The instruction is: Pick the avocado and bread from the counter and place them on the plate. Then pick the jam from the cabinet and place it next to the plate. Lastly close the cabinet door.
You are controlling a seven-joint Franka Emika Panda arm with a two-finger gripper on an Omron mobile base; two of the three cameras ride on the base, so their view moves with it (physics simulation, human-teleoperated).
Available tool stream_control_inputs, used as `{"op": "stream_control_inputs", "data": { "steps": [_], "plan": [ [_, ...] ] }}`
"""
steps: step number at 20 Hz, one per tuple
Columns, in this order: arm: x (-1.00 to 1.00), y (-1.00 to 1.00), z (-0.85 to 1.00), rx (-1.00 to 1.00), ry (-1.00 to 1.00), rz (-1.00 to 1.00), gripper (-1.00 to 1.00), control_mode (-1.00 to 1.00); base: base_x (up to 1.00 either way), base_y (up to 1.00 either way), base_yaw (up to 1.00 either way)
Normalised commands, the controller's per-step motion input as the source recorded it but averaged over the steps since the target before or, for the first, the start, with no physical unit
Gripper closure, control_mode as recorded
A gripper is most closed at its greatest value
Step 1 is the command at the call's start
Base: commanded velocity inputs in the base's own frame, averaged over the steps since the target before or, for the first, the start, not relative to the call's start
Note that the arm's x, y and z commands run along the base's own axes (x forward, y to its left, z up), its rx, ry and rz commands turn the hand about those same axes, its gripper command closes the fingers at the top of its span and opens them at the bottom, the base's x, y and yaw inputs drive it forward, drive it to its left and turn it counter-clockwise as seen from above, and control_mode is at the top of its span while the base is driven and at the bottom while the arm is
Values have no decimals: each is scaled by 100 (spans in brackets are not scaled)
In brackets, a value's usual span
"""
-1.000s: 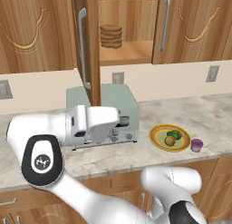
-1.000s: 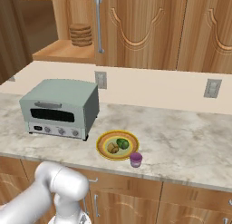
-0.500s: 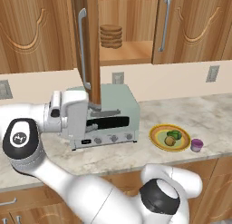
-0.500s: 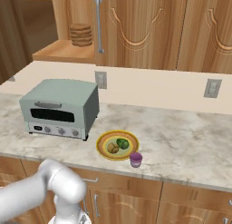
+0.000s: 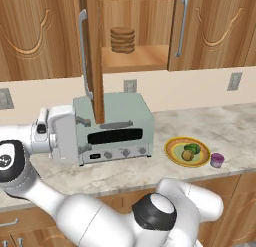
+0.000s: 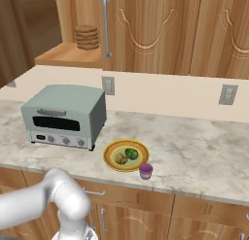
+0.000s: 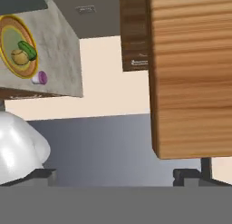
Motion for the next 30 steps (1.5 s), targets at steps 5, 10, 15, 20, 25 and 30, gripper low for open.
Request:
{"op": "stream_control_inputs", "data": {
  "steps": [5,10,15,20,25,30],
  "plan": [
    [15,16,-1,0,20,0,-100,-100,0,0,0],
    [69,3,0,0,26,0,-100,-100,0,0,0],
    [75,8,0,0,26,0,-100,-100,0,0,0],
    [39,-8,20,2,17,0,-100,-100,0,0,0],
    [11,-41,49,7,10,0,-100,-100,0,0,0],
    [0,-88,42,11,1,2,-100,-100,0,0,0]
  ]
}}
